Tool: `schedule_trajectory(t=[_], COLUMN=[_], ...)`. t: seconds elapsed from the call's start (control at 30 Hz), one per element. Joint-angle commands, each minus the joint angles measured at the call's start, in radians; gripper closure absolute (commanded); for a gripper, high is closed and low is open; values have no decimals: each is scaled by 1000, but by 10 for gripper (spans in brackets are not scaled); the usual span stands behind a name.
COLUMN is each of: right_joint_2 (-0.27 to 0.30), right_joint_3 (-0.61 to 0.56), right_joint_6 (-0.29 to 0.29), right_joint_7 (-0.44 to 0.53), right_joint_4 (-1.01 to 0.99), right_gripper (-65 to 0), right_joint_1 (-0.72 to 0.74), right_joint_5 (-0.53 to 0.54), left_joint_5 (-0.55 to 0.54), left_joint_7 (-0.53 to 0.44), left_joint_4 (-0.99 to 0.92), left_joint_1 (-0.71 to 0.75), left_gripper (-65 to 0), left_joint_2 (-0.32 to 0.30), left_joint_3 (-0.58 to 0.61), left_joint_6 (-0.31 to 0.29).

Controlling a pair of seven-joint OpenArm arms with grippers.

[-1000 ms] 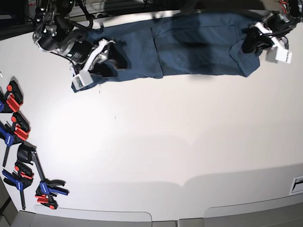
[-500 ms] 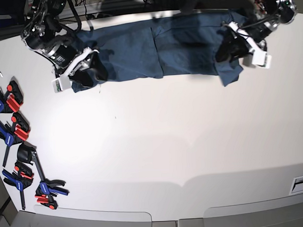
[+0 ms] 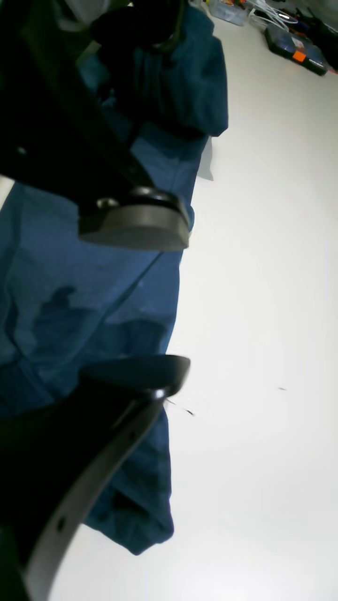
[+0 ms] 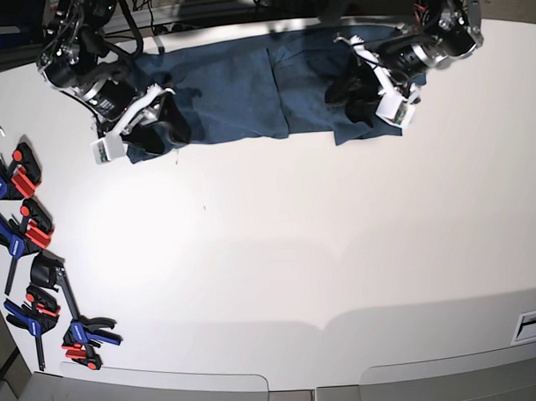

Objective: Fold the T-shirt properly
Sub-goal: 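Fold the hem end toward the right gripper with the left gripper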

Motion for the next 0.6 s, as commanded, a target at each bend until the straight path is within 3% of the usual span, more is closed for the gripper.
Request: schedule_trajectory(t=[0.0, 0.07, 0.1, 0.33, 0.47, 0.57], right_joint_2=[8, 8, 8, 8, 8, 8], right_joint_3=[5, 5, 5, 5, 5, 5], right_joint_6=[4, 4, 4, 4, 4, 4], right_joint_7=[26, 26, 26, 26, 26, 26], right_joint_4=[20, 20, 20, 20, 20, 20], right_gripper=[-327, -327, -327, -327, -327, -327], right_joint_1=[6, 6, 6, 6, 6, 6], right_joint_5=[25, 25, 25, 25, 25, 25], left_joint_5=[-25, -25, -25, -53, -50, -40], left_joint_7=[-27, -26, -26, 14, 72, 88], left_joint_4=[18, 18, 18, 64, 122, 128], left_joint_1=[-5, -5, -5, -3, 17, 61], left_gripper=[-114, -241, -267, -271, -270, -271], left_joint_2=[-3, -3, -3, -6, -8, -47], left_joint_3=[-1, -1, -1, -32, -126, -211], left_joint_6=[-7, -7, -7, -8, -8, -8])
